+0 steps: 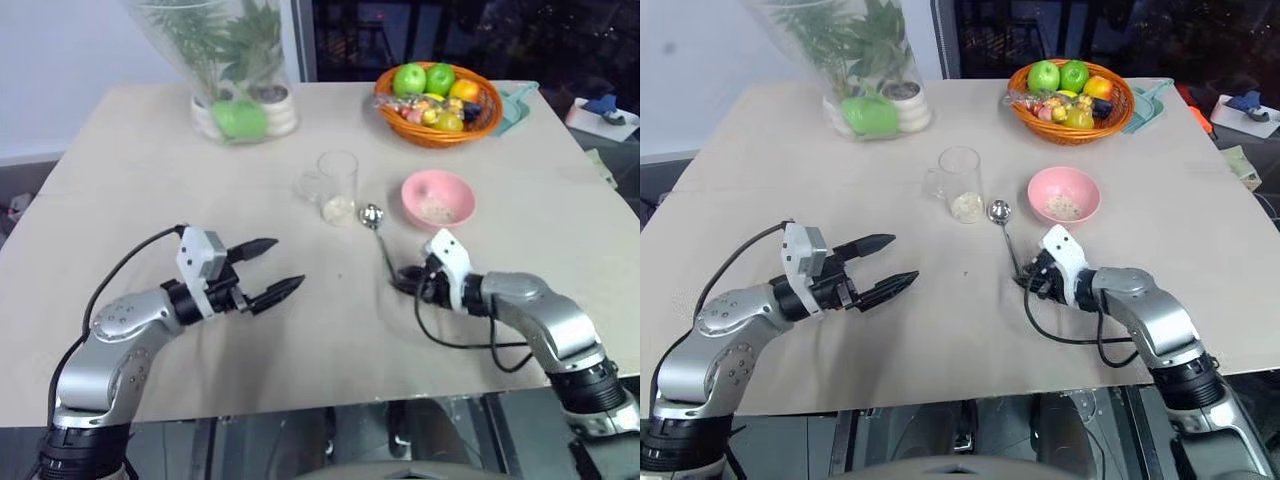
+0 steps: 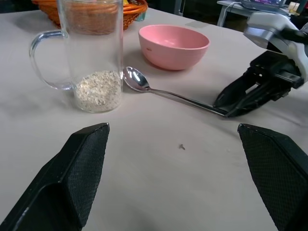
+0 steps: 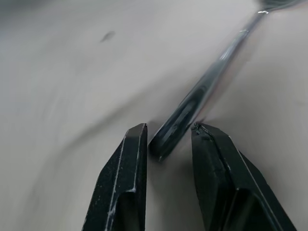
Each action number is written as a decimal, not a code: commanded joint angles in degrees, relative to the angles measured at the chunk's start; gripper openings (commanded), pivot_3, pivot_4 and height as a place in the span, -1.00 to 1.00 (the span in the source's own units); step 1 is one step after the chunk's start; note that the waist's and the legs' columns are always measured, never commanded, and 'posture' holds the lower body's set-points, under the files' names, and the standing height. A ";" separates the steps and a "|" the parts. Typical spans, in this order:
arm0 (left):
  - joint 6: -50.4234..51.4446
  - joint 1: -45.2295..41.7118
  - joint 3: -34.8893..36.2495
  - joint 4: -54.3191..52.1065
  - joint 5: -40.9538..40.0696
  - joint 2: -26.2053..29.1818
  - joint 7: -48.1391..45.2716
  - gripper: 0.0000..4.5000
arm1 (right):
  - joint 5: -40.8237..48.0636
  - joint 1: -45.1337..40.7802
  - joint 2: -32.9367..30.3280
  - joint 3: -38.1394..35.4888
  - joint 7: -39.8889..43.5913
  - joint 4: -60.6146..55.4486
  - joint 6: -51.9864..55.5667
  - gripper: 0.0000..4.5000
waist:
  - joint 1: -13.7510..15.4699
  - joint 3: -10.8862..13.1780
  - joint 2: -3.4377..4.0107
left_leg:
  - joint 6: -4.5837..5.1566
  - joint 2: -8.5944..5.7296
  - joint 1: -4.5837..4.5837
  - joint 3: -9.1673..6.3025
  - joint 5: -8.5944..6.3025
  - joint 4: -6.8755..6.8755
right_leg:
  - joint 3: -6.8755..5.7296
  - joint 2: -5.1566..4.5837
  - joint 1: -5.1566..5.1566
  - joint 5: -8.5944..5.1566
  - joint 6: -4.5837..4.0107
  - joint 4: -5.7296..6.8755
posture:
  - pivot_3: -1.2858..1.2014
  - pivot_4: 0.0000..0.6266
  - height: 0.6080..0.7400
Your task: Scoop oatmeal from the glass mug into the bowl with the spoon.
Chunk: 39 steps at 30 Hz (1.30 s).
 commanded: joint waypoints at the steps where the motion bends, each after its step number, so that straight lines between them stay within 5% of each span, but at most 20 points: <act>1: -0.79 -0.70 -0.57 -0.56 0.21 -0.02 -0.15 1.00 | 2.02 -2.74 3.68 -1.30 -4.34 -2.43 6.30 -0.36 | 0.03 0.00 0.01 | 0.00 -0.01 -0.04 0.01 0.00 0.00 | 0.00 0.00 -0.05 0.00 0.00 0.00 | 0.03 -0.52 1.00; 6: 0.36 -1.75 -1.25 -1.53 0.14 -0.47 1.15 1.00 | -4.82 -6.24 7.49 3.83 -10.24 4.59 3.27 -0.36 | -0.06 0.01 0.01 | -0.01 -0.08 -0.19 0.07 0.01 -0.01 | 0.03 0.01 -0.18 0.04 0.06 -0.01 | 0.03 -0.52 1.00; 11: 0.77 -0.79 -0.69 -2.65 -0.08 -0.66 2.35 1.00 | -7.96 -8.72 8.01 6.08 -11.13 9.71 0.01 -0.98 | -0.83 -0.04 0.00 | -0.02 -0.07 -0.06 0.12 0.02 -0.01 | 0.08 0.00 -0.11 0.01 0.06 0.03 | 0.03 -0.52 1.00; 19: 0.17 2.00 0.63 -3.59 -0.21 -0.54 3.08 1.00 | -7.45 -6.88 0.49 10.20 -1.51 3.78 -2.20 -0.98 | -1.04 -0.04 0.05 | -0.06 -0.04 -0.05 0.05 0.04 -0.05 | 0.07 0.00 -0.09 0.03 0.07 0.04 | 0.03 -0.52 1.00; 25: -0.07 1.97 0.49 -3.26 0.09 -0.61 3.44 1.00 | -1.34 -7.42 4.20 1.22 -3.83 1.83 4.21 -0.98 | -1.12 -0.02 0.07 | -0.06 -0.02 -0.09 0.06 0.04 -0.06 | 0.06 0.02 -0.13 0.03 0.07 0.02 | 0.03 -0.52 1.00; 29: 0.18 2.05 0.58 -3.20 -0.05 -0.49 3.52 1.00 | 2.40 -9.77 13.28 -6.25 -11.86 -1.59 14.69 -0.32 | -1.20 -0.01 0.08 | -0.06 -0.01 -0.11 0.08 0.04 -0.07 | 0.07 0.02 -0.18 0.05 0.09 0.05 | 0.03 -0.52 1.00; 39: -0.34 2.03 0.60 -2.10 0.45 -0.33 3.25 1.00 | -1.80 -11.06 24.76 -7.38 -27.05 -2.12 21.60 -0.32 | -1.31 0.01 0.11 | -0.08 -0.05 -0.22 0.09 0.04 -0.10 | 0.07 0.01 -0.27 0.10 0.16 0.03 | 0.03 -0.52 1.00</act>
